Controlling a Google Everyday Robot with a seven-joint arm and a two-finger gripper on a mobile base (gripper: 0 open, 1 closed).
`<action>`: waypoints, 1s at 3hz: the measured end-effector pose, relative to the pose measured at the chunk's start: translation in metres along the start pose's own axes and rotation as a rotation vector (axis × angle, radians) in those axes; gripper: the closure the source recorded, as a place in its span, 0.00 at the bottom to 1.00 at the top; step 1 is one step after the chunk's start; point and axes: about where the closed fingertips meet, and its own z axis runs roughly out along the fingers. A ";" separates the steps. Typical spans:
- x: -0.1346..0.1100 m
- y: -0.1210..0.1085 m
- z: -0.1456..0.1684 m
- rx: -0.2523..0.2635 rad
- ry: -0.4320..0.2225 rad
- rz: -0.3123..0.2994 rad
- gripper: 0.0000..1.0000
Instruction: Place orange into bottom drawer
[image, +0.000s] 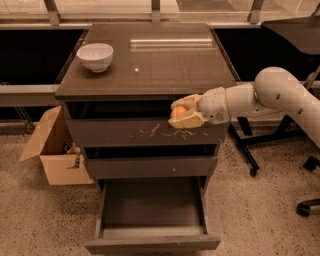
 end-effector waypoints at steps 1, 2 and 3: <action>0.000 0.000 0.000 0.000 0.000 0.000 1.00; 0.024 0.014 0.006 -0.019 0.023 0.008 1.00; 0.051 0.033 0.009 -0.033 0.056 0.000 1.00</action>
Offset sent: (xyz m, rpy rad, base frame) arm -0.0174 -0.0069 -0.0400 -0.0248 0.0478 0.0122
